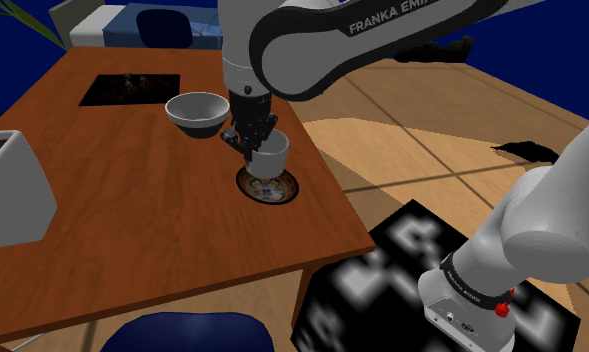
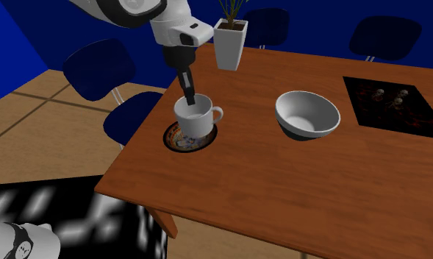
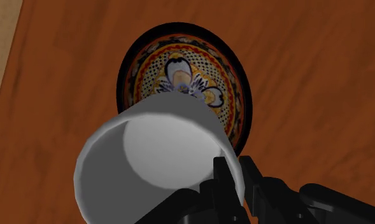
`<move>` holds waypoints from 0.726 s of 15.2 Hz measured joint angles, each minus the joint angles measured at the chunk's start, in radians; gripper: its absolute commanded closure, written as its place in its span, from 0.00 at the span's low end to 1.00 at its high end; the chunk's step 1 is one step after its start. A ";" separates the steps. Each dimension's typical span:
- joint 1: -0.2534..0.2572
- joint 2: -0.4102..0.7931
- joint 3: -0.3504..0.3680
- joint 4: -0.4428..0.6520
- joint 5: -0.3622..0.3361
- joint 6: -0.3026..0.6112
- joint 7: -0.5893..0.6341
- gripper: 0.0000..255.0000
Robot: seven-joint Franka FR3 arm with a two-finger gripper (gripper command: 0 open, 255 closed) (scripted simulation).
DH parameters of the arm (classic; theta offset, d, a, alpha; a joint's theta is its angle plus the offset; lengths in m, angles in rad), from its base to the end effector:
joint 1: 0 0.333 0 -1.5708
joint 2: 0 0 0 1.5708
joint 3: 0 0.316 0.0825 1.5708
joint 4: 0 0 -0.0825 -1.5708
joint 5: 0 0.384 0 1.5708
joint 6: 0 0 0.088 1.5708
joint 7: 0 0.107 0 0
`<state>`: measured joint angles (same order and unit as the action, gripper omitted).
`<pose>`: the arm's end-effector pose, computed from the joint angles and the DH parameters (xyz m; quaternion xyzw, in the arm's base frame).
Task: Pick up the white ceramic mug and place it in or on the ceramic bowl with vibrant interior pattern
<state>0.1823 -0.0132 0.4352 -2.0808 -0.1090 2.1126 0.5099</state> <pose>0.4496 0.3138 0.4362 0.9952 0.0807 0.0451 0.0307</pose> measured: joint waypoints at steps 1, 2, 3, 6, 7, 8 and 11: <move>0.000 0.005 0.000 -0.009 -0.003 0.014 0.004 1.00; 0.000 0.010 0.000 -0.018 -0.007 0.027 0.005 1.00; -0.001 0.014 0.000 -0.025 -0.010 0.037 0.008 1.00; 0.000 0.025 0.000 -0.048 -0.018 0.070 0.017 1.00; 0.000 0.028 0.000 -0.049 -0.020 0.074 0.019 1.00; 0.000 0.029 0.000 -0.050 -0.020 0.075 0.019 1.00; 0.001 0.029 0.001 -0.051 -0.021 0.076 0.020 1.00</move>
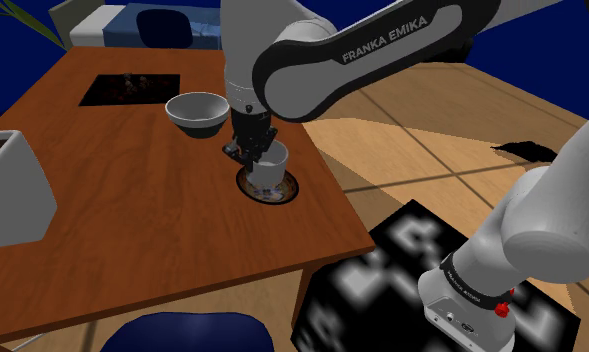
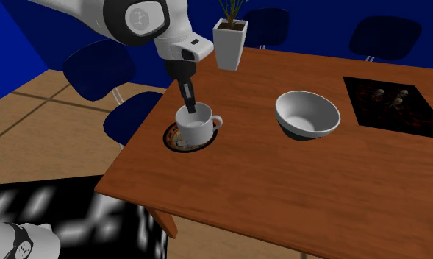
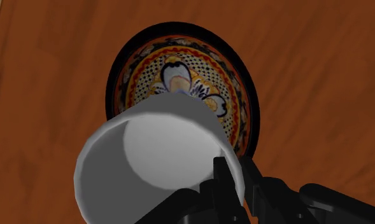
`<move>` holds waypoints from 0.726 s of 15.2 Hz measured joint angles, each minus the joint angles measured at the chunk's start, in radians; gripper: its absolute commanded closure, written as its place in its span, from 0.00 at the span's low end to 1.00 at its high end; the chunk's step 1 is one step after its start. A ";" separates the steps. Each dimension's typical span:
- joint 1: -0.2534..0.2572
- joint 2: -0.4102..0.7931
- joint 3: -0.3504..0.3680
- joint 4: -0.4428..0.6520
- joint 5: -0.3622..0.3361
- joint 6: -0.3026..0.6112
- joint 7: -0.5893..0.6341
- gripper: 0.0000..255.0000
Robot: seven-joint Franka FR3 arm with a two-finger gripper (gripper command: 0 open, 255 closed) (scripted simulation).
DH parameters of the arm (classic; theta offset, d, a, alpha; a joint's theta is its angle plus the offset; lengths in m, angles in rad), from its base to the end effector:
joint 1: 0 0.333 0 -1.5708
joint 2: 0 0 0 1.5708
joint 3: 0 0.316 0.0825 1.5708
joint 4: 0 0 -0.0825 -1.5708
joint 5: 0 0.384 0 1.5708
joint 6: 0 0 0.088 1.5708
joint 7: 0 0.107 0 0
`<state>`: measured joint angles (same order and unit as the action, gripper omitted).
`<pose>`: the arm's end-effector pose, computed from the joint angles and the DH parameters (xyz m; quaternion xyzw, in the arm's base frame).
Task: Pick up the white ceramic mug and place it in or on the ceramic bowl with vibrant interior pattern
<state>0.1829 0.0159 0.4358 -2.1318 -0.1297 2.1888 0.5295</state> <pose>0.4484 0.3129 0.4051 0.9952 0.0808 0.0452 0.0306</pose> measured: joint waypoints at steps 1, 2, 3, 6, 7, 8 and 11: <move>0.000 0.000 0.000 0.000 0.000 0.000 0.000 0.00; 0.000 0.000 0.000 0.000 0.000 0.000 0.000 0.00; 0.000 0.000 0.000 0.000 0.000 0.000 0.000 0.00; 0.000 0.000 0.000 0.000 0.000 0.000 0.000 0.00; 0.000 0.000 0.000 0.000 0.000 0.000 0.000 0.00; 0.001 -0.009 0.001 0.004 0.006 -0.012 -0.002 0.00; 0.002 -0.042 0.002 0.057 0.027 -0.092 -0.019 0.00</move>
